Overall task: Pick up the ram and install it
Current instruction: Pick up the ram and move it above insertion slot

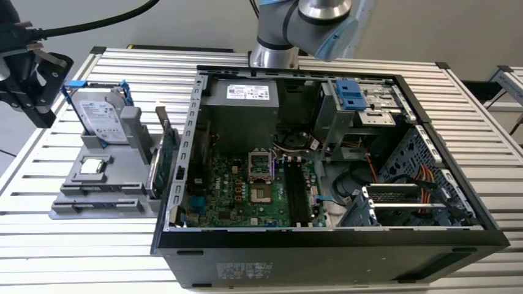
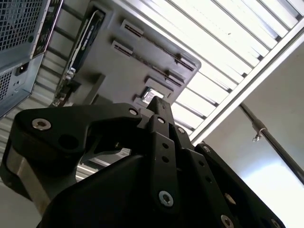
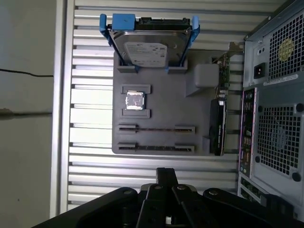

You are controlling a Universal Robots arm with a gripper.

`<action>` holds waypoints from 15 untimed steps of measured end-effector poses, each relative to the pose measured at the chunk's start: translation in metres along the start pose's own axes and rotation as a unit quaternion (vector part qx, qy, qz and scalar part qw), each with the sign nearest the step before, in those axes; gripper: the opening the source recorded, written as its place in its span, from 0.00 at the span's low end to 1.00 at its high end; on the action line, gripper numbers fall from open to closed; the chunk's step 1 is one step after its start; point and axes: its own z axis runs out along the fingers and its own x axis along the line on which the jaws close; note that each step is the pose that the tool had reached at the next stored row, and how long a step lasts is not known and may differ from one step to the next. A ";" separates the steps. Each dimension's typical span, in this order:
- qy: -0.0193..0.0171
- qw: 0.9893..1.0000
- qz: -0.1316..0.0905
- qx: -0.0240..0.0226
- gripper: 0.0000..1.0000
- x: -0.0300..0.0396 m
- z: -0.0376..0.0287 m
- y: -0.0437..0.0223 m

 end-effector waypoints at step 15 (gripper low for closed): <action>0.003 0.998 -0.055 0.001 0.00 0.0000 0.0000 0.0000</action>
